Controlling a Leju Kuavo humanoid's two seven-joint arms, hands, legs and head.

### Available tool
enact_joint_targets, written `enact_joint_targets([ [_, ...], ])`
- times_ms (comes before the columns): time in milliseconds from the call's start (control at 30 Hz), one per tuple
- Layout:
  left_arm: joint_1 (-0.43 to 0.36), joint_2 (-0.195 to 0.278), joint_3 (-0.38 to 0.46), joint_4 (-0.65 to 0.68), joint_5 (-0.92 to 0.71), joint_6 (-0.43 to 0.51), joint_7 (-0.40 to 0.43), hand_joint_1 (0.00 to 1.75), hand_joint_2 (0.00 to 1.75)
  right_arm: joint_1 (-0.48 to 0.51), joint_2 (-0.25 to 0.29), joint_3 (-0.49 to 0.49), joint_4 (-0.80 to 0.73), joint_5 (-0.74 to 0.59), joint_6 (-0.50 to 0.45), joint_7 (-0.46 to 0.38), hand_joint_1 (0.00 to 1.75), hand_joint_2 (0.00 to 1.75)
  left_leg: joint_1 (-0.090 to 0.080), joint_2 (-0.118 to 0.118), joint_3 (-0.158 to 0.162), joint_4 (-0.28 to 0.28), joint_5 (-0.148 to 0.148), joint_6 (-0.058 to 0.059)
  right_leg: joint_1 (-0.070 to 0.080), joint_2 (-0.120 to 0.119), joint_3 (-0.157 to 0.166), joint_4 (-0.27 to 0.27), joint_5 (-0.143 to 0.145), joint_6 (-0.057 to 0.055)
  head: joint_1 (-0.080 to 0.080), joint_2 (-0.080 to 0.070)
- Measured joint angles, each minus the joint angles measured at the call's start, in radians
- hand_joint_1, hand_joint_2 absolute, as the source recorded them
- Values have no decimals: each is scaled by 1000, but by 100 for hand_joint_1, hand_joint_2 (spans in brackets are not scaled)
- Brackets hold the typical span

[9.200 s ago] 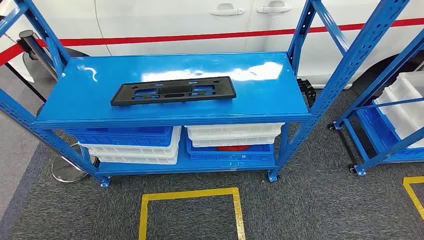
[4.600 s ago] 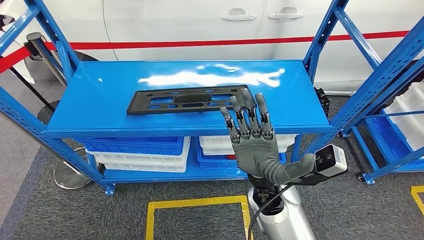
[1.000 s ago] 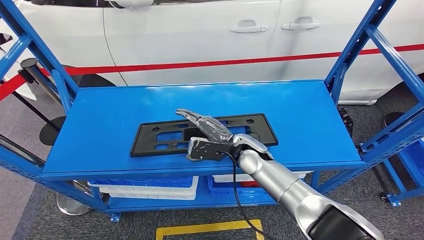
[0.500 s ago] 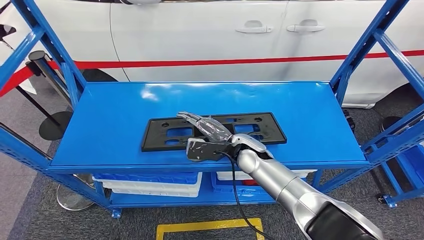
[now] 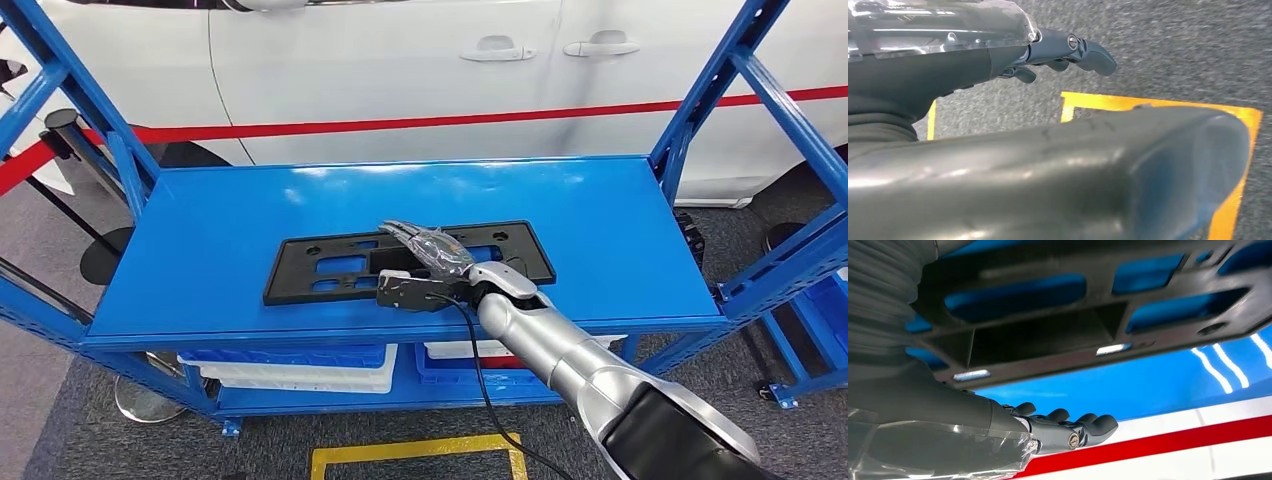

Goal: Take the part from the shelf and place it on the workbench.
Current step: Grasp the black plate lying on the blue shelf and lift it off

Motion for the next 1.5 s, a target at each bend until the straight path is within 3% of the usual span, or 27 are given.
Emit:
enact_joint_targets([
  [67,-5,1,0,0,0,-1,-2,0,0,-15,1,0,24,2,-4,4,0,175,0,-1,41,-92,30,5,3,2,-8,14,-5,10,0,0],
  [167,-8,2,0,0,2,-3,-5,0,0,-30,1,0,61,10,-16,12,0,175,-3,-4,42,-107,32,23,5,3,-17,18,-3,24,1,0],
  [233,-8,4,1,0,7,-5,-10,0,0,-42,1,0,88,19,-27,22,0,175,-2,-3,42,-113,39,36,2,3,-29,44,-24,32,2,0],
  [267,-9,4,2,0,10,-6,-14,0,0,-49,1,0,101,22,-31,28,0,175,0,-2,41,-115,42,41,1,3,-46,82,-48,37,2,0],
  [333,-10,5,5,0,18,-5,-22,0,0,-60,1,0,127,26,-35,40,0,175,-1,-1,39,-116,44,45,-1,2,-104,210,-112,45,4,0],
  [400,-9,7,9,0,24,-3,-27,0,0,-63,1,0,150,28,-35,49,0,175,-1,-2,38,-115,44,45,-2,2,-144,295,-132,47,4,0],
  [433,-9,8,10,0,25,-3,-28,0,0,-64,1,0,159,29,-35,52,0,175,-2,-3,38,-115,44,45,-2,2,-139,285,-115,45,4,0],
  [467,-9,8,12,0,26,-2,-30,0,0,-67,1,-1,166,29,-35,55,0,175,-2,-4,39,-115,44,45,-2,2,-115,235,-83,41,4,0],
  [500,-9,8,13,0,28,-2,-33,0,0,-72,1,-1,172,31,-36,58,0,175,-2,-4,40,-115,44,45,0,2,-79,161,-48,34,4,0],
  [567,-9,9,16,0,34,-2,-41,0,0,-85,1,-3,185,40,-44,70,0,175,-6,-4,39,-116,43,39,6,2,-22,42,-7,22,4,0],
  [633,-9,9,20,0,40,-2,-46,0,0,-93,1,-4,199,60,-64,88,0,175,-7,-3,38,-119,44,30,12,2,-10,12,-6,17,4,0],
  [733,-7,12,28,0,44,-5,-51,0,0,-100,1,-4,216,83,-87,107,0,175,-7,-2,34,-107,31,15,5,0,-4,-4,2,4,3,0],
  [800,-5,15,31,0,45,-7,-53,0,0,-105,3,-3,224,105,-105,122,0,175,-7,-1,-2,-24,-20,10,2,-2,0,-12,6,-5,2,0],
  [867,-4,16,33,0,45,-9,-55,0,0,-107,6,5,234,150,-140,153,0,175,-6,-1,-61,105,-76,6,4,-2,0,-11,6,-9,2,0],
  [900,-3,17,34,0,45,-9,-55,0,0,-107,6,10,240,176,-159,171,0,175,-6,-1,-79,143,-83,4,5,-2,0,-10,5,-10,2,0],
  [933,-2,17,36,0,45,-9,-55,0,0,-107,6,16,246,202,-176,188,0,175,-6,-1,-81,145,-71,3,5,-1,-1,-7,4,-10,2,0],
  [967,-1,17,37,0,45,-9,-56,0,0,-107,6,21,251,224,-191,203,0,175,-5,-1,-63,107,-42,3,4,-1,-1,-3,2,-9,2,0],
  [1033,-1,19,38,0,45,-9,-58,0,0,-109,6,30,258,256,-213,225,0,175,-4,0,2,-26,18,6,5,1,-2,7,-5,-3,2,0],
  [1100,-2,20,40,0,45,-9,-61,0,0,-112,5,35,264,273,-224,240,0,175,-6,-1,38,-104,39,13,9,2,-8,16,-9,6,3,0],
  [1200,0,20,43,0,46,-10,-64,0,0,-114,4,38,273,281,-228,248,0,175,-8,-2,38,-115,43,29,7,2,-12,17,-7,21,4,0],
  [1267,0,21,45,0,47,-10,-66,0,0,-116,2,38,277,282,-229,250,0,175,-4,-1,40,-123,50,41,4,2,-28,51,-34,32,6,0],
  [1367,0,22,46,0,48,-12,-67,0,0,-116,-2,39,284,282,-229,251,0,175,-3,-1,38,-125,53,47,-2,2,-110,229,-121,46,9,0],
  [1400,0,22,46,0,48,-12,-67,0,0,-114,-2,39,286,282,-229,251,0,175,-3,-1,38,-125,53,47,-4,2,-134,277,-134,48,9,0],
  [1433,1,22,46,0,48,-12,-67,0,0,-113,-3,40,288,282,-229,251,0,175,-3,-1,38,-125,53,47,-6,2,-141,289,-126,49,9,0],
  [1467,1,22,46,0,48,-12,-67,0,0,-113,-3,40,290,282,-229,251,0,175,-3,-2,39,-125,53,46,-7,2,-129,261,-101,48,9,0],
  [1500,1,22,46,0,48,-11,-67,0,0,-114,-3,40,291,282,-229,251,0,175,-3,-2,40,-125,52,45,-8,2,-98,197,-64,46,9,0],
])
